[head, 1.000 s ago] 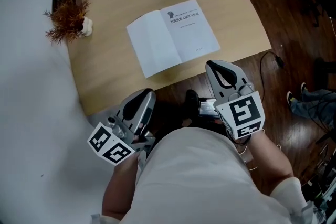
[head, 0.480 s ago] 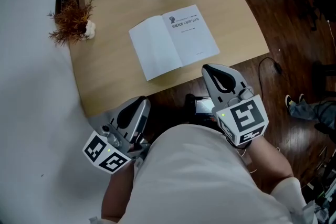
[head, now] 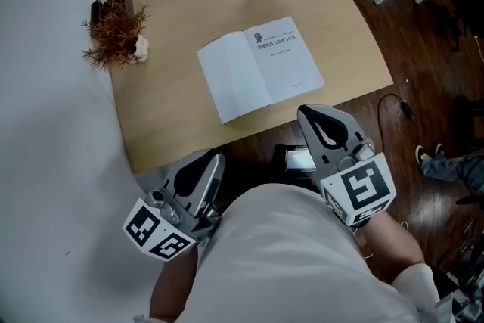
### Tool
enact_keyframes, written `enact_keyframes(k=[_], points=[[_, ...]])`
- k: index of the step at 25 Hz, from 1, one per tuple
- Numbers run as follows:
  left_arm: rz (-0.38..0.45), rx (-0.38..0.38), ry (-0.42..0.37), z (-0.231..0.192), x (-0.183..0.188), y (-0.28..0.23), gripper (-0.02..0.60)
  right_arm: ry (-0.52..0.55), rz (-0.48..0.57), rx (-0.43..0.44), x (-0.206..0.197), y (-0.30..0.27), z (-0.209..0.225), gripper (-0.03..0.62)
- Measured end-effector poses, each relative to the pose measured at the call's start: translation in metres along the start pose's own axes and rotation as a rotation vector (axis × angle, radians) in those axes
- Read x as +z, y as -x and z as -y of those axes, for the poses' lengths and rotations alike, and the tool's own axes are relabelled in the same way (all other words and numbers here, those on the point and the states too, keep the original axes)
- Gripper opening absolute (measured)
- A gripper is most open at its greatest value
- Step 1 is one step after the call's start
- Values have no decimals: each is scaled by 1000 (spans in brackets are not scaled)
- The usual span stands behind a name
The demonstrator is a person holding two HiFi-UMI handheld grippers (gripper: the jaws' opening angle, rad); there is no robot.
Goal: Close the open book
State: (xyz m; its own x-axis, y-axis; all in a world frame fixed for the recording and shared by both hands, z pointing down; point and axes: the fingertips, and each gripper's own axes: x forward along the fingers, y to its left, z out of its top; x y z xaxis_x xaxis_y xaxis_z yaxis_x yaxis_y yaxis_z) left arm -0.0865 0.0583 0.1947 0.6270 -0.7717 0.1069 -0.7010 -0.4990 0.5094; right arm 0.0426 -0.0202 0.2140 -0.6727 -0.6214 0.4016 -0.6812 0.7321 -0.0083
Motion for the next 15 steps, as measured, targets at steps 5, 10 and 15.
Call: enact_keyframes(k=[5, 10, 15], points=[[3, -4, -24, 5, 6, 6, -2, 13, 11, 8, 8, 5, -8, 2], [0, -6, -29, 5, 7, 8, -2, 23, 34, 8, 20, 8, -9, 2], [-7, -13, -36, 10, 4, 7, -2, 25, 53, 0, 28, 16, -4, 2]])
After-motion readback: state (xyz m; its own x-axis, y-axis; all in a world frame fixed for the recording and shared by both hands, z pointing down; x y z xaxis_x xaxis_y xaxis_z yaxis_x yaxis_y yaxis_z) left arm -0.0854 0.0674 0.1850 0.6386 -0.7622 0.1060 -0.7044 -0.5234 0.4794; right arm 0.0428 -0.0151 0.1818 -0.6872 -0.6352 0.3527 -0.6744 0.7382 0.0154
